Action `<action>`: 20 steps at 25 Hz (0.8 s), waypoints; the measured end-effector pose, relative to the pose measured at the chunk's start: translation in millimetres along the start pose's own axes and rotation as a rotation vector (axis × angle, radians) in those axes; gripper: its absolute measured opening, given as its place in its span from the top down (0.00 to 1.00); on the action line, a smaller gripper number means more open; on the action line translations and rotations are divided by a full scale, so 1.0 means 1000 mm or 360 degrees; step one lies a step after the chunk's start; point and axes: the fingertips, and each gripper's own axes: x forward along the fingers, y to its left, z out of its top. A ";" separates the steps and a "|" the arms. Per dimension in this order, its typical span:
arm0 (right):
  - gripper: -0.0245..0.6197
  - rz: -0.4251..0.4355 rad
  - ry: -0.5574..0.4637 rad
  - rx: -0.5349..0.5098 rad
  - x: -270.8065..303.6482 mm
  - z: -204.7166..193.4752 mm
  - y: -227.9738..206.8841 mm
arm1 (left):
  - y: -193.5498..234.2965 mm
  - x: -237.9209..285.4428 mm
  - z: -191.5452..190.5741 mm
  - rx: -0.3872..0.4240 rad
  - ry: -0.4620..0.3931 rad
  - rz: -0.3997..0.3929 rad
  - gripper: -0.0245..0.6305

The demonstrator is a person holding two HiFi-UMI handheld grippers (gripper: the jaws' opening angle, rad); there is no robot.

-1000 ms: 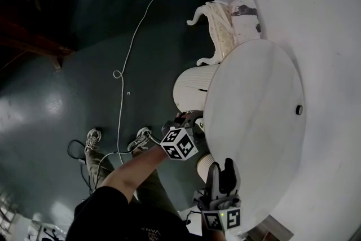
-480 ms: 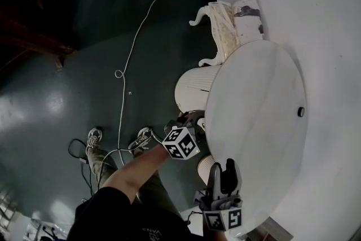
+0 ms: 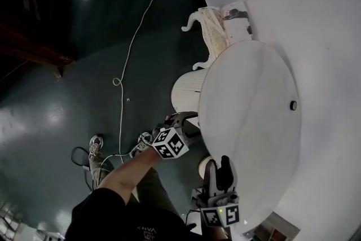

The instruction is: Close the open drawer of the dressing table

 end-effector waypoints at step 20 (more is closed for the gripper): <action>0.69 -0.0241 -0.0181 0.0105 -0.052 0.007 0.091 | -0.023 -0.182 0.024 0.0109 0.0168 -0.0006 0.71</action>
